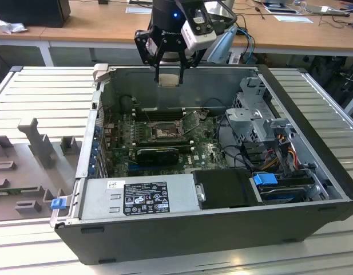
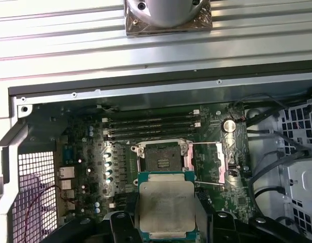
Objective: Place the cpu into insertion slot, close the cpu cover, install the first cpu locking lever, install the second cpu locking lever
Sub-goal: 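Place the cpu into insertion slot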
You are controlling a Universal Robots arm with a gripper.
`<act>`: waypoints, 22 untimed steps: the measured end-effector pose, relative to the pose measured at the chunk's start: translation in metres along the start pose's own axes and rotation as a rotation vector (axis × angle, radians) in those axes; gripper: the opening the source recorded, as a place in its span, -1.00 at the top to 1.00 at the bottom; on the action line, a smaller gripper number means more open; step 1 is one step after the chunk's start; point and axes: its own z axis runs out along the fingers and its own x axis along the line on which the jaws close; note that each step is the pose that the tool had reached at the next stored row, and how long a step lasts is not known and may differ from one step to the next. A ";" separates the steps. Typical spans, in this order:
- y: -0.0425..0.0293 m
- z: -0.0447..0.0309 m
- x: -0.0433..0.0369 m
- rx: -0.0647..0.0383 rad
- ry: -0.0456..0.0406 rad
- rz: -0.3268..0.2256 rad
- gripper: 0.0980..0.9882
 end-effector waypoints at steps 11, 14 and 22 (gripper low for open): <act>0.0000 0.0000 0.0000 -0.001 -0.0028 0.031 0.02; 0.0000 0.0000 0.0000 -0.001 -0.0035 0.040 0.02; 0.0000 0.0000 0.0000 -0.001 -0.0053 0.059 0.02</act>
